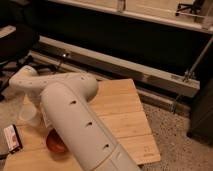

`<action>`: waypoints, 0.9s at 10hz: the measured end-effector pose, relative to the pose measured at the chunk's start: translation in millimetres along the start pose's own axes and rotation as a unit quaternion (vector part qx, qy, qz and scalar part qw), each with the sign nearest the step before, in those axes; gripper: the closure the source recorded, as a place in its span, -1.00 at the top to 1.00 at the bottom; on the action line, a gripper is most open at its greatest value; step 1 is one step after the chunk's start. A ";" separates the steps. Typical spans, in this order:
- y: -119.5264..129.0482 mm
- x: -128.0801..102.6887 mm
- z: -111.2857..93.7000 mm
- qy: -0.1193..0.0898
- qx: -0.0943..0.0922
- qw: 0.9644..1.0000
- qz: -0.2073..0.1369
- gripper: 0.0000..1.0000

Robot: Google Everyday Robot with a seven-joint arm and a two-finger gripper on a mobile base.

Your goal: Place the bottle in the ceramic bowl

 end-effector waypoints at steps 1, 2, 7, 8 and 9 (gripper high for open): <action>25.8 -2.4 -28.9 0.030 -0.025 0.999 0.025 -1.00; 46.6 -8.4 -48.3 0.053 -0.041 0.997 0.044 -1.00; 56.8 -81.6 -95.7 0.136 0.006 0.987 0.083 -1.00; 46.7 -96.2 -95.4 0.141 0.029 0.986 0.080 -1.00; 40.0 -108.4 -94.5 0.146 0.049 0.985 0.078 -1.00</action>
